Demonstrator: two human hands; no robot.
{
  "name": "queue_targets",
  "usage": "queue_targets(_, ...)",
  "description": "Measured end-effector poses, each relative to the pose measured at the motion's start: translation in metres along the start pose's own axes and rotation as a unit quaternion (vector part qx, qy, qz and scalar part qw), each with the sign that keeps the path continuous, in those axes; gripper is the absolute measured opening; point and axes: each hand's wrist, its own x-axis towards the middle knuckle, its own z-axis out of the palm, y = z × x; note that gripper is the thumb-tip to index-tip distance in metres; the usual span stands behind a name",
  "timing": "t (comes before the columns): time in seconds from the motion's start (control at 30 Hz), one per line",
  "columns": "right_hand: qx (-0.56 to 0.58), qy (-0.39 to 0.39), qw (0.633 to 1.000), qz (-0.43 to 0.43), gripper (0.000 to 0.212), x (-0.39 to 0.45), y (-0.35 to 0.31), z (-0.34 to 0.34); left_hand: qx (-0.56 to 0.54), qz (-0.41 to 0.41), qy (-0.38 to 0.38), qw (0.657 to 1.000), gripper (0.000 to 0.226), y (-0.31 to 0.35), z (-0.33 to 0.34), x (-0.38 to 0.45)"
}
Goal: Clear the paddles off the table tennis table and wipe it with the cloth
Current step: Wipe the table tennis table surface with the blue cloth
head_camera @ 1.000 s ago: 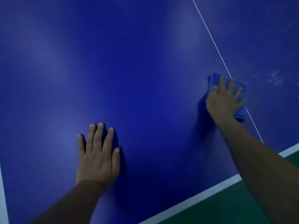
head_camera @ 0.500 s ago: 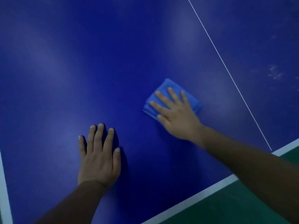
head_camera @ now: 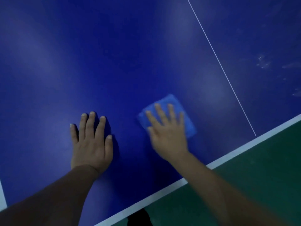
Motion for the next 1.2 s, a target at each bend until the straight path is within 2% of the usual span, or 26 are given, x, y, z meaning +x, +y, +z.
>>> queue_targets(0.07,-0.031,-0.017,0.99,0.138,0.06,-0.025,0.069,-0.008,0.004,-0.003,-0.006,1.0,0.065,0.0,0.001,0.0)
queue_targets(0.17,0.023,-0.034,0.93,0.365,0.063,-0.043,0.15,-0.024,0.004,-0.003,-0.01,1.0,0.066,0.0,0.0,0.001)
queue_targets(0.27,0.065,0.007,0.884,0.464,0.059,-0.027,0.139,-0.025,0.009,-0.002,-0.012,1.0,0.066,0.0,-0.001,0.0)
queue_targets(0.3,0.061,0.008,0.891,0.45,0.058,-0.021,0.119,-0.023,0.01,-0.002,-0.011,1.0,0.066,0.0,-0.001,-0.001)
queue_targets(0.33,0.042,0.015,0.918,0.395,0.057,-0.019,0.092,-0.018,0.009,-0.003,-0.01,1.0,0.066,0.0,-0.001,-0.001)
queue_targets(0.37,0.018,0.017,0.954,0.298,0.056,-0.024,0.062,-0.012,0.009,-0.004,-0.009,1.0,0.066,0.0,-0.001,0.0)
queue_targets(0.4,-0.001,0.006,0.986,0.167,0.056,-0.037,0.032,-0.006,0.008,-0.005,-0.007,1.0,0.066,0.0,0.0,0.0)
queue_targets(0.43,-0.014,-0.018,0.999,0.033,0.055,-0.057,0.012,-0.001,0.007,-0.005,-0.006,1.0,0.066,-0.001,0.0,0.0)
queue_targets(0.47,-0.023,-0.035,0.997,-0.065,0.054,-0.074,0.009,0.001,0.005,-0.004,-0.004,1.0,0.066,-0.002,0.001,0.0)
queue_targets(0.5,-0.023,-0.047,0.993,-0.109,0.054,-0.079,0.023,-0.002,0.003,-0.003,-0.001,1.0,0.065,-0.002,0.002,-0.001)
queue_targets(0.53,-0.024,-0.048,0.994,-0.091,0.054,-0.074,0.048,-0.007,0.001,-0.002,0.002,1.0,0.065,-0.003,0.003,-0.001)
queue_targets(0.6,-0.026,-0.027,0.996,0.079,0.059,-0.052,0.107,-0.016,-0.002,-0.001,0.004,1.0,0.065,-0.004,0.005,-0.002)
queue_targets(0.67,0.025,-0.022,0.952,0.304,0.063,-0.026,0.162,-0.029,0.001,-0.002,0.007,1.0,0.065,-0.004,0.005,-0.002)
queue_targets(0.73,0.08,0.003,0.896,0.437,0.061,-0.005,0.171,-0.037,0.003,0.0,0.005,1.0,0.065,-0.003,0.005,-0.001)
queue_targets(0.77,0.083,0.01,0.886,0.457,0.06,0.002,0.156,-0.034,0.004,-0.001,0.006,1.0,0.065,-0.003,0.005,-0.001)
queue_targets(0.8,0.076,0.011,0.895,0.44,0.058,0.007,0.133,-0.029,0.005,-0.001,0.007,1.0,0.066,-0.003,0.005,-0.001)
queue_targets(0.83,0.061,0.016,0.919,0.389,0.057,0.007,0.104,-0.022,0.006,-0.002,0.008,1.0,0.066,-0.002,0.005,-0.001)
queue_targets(0.9,0.026,0.011,0.975,0.22,0.056,-0.011,0.043,-0.008,0.008,-0.003,0.01,1.0,0.066,-0.002,0.006,-0.002)
queue_targets(0.93,0.007,-0.003,0.99,0.142,0.056,-0.027,0.023,-0.003,0.009,-0.003,0.012,1.0,0.066,-0.002,0.007,-0.001)
queue_targets(0.97,-0.001,-0.015,0.995,0.099,0.057,-0.041,0.018,-0.002,0.009,-0.002,0.013,1.0,0.066,-0.002,0.008,-0.001)
queue_targets(1.03,0.0,-0.045,0.992,0.121,0.058,-0.062,0.043,-0.006,0.009,0.002,0.014,1.0,0.066,-0.003,0.009,-0.001)
queue_targets(1.1,-0.011,-0.053,0.974,0.22,0.06,-0.081,0.086,-0.011,0.007,0.004,0.015,1.0,0.067,-0.004,0.009,-0.001)
queue_targets(1.2,0.053,-0.017,0.925,0.376,0.057,-0.084,0.138,-0.022,0.014,0.0,0.019,1.0,0.069,-0.001,0.009,-0.002)
